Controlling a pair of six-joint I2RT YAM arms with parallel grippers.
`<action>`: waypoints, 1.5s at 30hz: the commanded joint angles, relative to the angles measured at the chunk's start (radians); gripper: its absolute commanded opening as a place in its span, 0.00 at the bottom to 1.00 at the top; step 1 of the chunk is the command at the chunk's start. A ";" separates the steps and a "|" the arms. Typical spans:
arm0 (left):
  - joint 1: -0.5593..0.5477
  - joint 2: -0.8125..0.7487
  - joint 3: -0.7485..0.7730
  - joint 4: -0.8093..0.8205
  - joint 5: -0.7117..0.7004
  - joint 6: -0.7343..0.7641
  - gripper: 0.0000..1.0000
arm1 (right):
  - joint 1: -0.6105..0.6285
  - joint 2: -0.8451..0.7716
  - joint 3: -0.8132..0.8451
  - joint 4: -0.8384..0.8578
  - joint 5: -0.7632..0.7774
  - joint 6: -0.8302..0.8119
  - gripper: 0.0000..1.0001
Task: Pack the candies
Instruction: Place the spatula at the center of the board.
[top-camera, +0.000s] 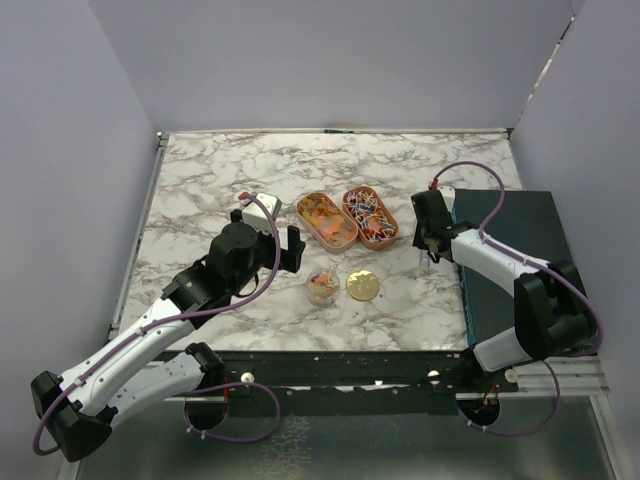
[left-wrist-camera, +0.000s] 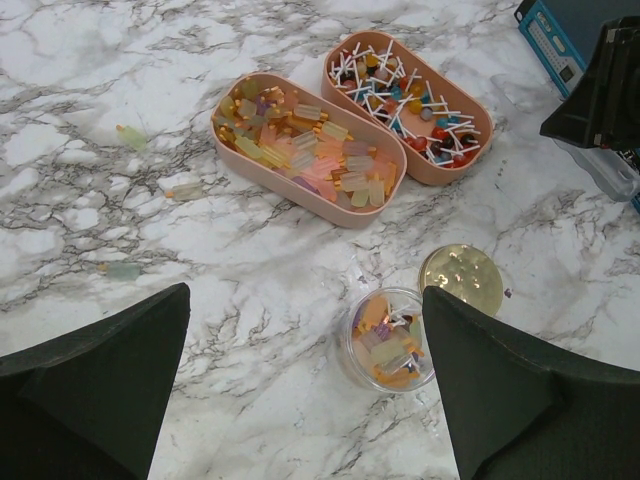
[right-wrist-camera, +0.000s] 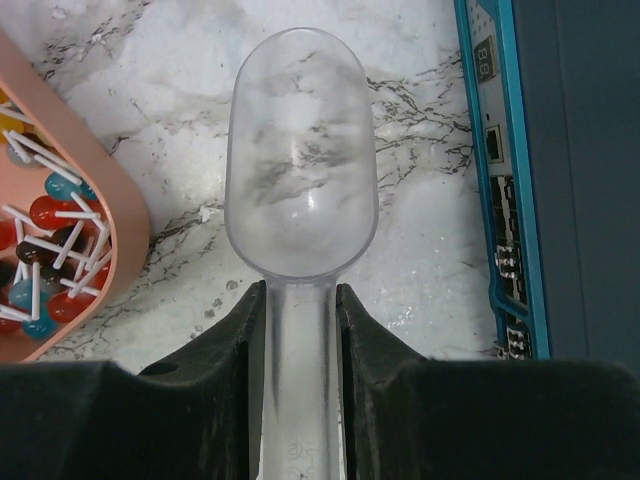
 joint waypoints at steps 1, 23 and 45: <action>0.004 0.002 -0.006 -0.004 -0.025 0.001 0.99 | -0.022 0.036 -0.025 0.046 -0.032 0.020 0.10; 0.005 0.005 -0.004 -0.003 -0.017 -0.001 0.99 | -0.042 -0.009 -0.001 0.003 -0.042 0.007 0.45; 0.005 0.002 -0.004 -0.004 -0.022 0.000 0.99 | -0.029 -0.245 0.023 -0.059 -0.368 -0.080 0.84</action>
